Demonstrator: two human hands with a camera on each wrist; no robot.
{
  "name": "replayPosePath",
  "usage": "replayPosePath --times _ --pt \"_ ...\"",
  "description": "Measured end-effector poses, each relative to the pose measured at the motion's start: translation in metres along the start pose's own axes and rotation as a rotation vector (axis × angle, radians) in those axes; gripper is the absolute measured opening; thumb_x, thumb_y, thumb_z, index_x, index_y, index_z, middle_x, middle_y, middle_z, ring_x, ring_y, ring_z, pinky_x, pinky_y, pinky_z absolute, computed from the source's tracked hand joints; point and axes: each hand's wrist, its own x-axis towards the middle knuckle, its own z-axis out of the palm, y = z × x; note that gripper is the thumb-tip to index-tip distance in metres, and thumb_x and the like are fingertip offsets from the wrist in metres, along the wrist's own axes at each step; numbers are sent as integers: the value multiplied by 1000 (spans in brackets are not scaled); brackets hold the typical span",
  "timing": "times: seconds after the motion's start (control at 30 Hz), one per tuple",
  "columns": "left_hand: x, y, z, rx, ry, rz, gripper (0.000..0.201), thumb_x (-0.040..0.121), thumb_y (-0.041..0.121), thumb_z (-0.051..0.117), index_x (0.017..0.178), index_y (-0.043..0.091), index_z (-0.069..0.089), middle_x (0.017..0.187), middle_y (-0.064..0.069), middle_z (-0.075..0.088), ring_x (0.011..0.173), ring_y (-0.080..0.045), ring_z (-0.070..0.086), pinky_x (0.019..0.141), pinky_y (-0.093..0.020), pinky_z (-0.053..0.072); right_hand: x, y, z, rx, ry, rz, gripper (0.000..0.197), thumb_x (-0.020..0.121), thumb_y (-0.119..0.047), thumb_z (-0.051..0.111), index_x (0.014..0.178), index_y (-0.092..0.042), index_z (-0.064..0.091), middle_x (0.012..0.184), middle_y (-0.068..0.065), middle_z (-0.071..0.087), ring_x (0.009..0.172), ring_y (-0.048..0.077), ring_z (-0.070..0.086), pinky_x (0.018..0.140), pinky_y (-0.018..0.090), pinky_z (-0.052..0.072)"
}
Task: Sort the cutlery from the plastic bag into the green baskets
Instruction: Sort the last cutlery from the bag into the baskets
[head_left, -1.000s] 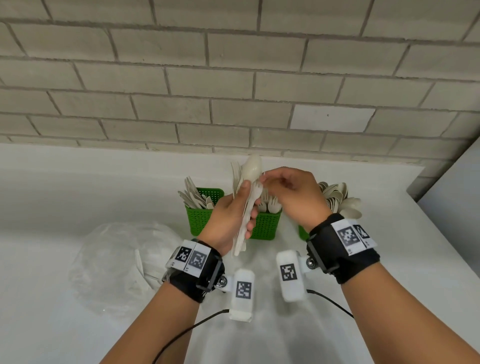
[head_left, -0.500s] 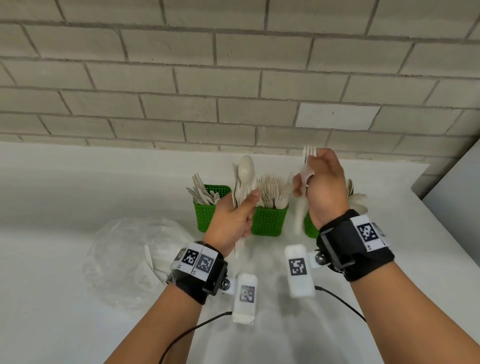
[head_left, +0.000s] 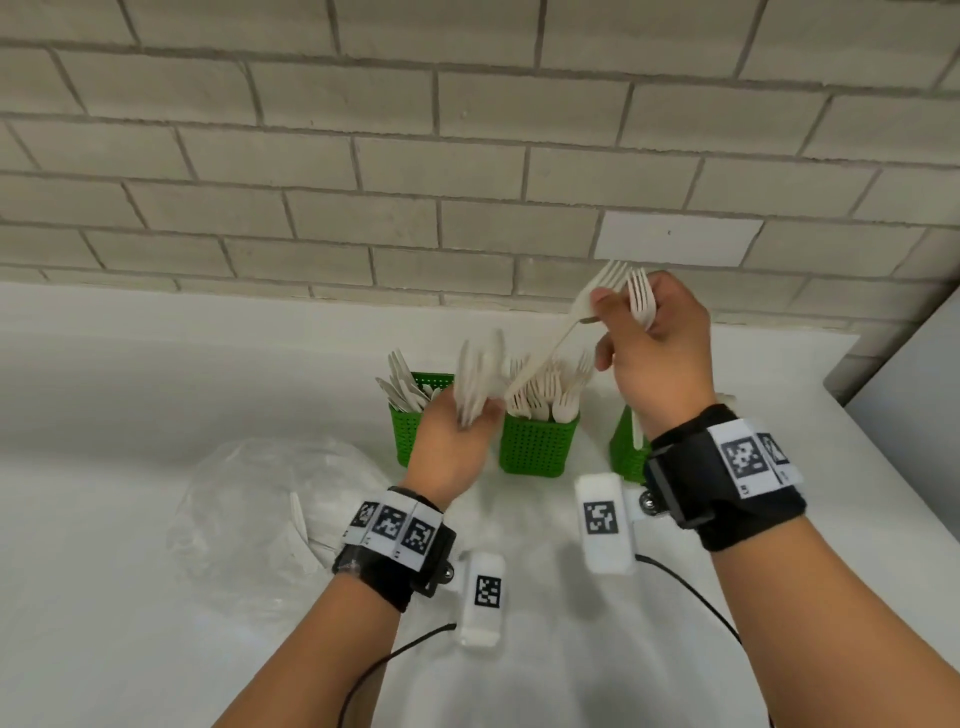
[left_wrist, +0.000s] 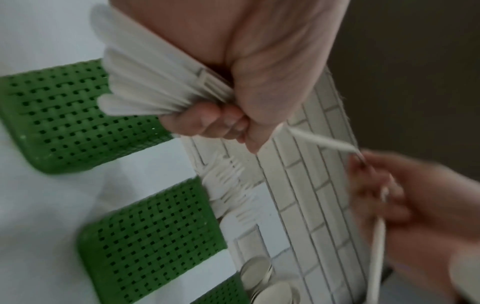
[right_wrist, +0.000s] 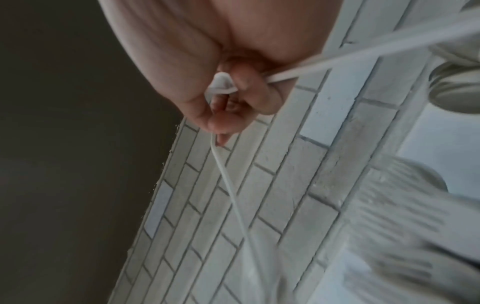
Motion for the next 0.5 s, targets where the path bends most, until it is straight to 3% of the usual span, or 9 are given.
replayPosePath --times 0.1,0.2,0.27,0.33,0.4,0.43,0.5 --pt "3 7 -9 -195 92 -27 15 90 23 69 79 19 60 58 12 58 56 -8 53 61 -30 42 0 6 -4 -90 -54 41 12 92 -14 63 82 -14 55 76 8 69 41 5 55 43 21 43" --pt "-2 24 -4 -251 -54 76 15 80 13 79 91 10 69 80 3 74 73 -9 69 68 -24 53 -8 18 7 -193 -88 77 15 90 -16 65 78 -13 56 70 3 67 49 0 61 45 20 44" --pt "-5 29 4 -233 -93 119 25 77 8 81 100 7 71 94 -2 76 89 -13 72 79 -26 57 -13 22 15 -196 -116 79 13 89 -15 64 81 -7 57 72 8 66 58 9 64 50 25 48" --pt "-6 28 11 -192 -55 168 19 80 9 79 98 9 72 93 0 76 89 -12 72 80 -28 57 -17 21 21 -202 -160 86 12 90 -14 62 86 -4 56 76 11 64 59 10 59 53 24 46" --pt "-7 24 12 -186 -11 157 3 86 11 73 88 14 73 84 5 76 83 -7 71 77 -23 54 -21 17 24 -124 -189 136 10 94 -17 59 91 -8 56 72 2 60 54 2 55 51 13 42" --pt "-7 25 11 -192 0 133 8 90 13 69 84 16 74 81 7 76 81 -5 71 76 -21 52 -22 15 24 -38 -195 190 7 97 -19 55 94 -13 56 70 -4 57 54 3 54 53 15 42" --pt "-5 22 7 -218 -16 67 17 94 18 64 82 12 75 80 6 76 80 -4 70 76 -19 49 -21 15 21 63 -200 252 21 100 -17 41 100 -19 62 68 -3 52 54 12 49 61 26 41"
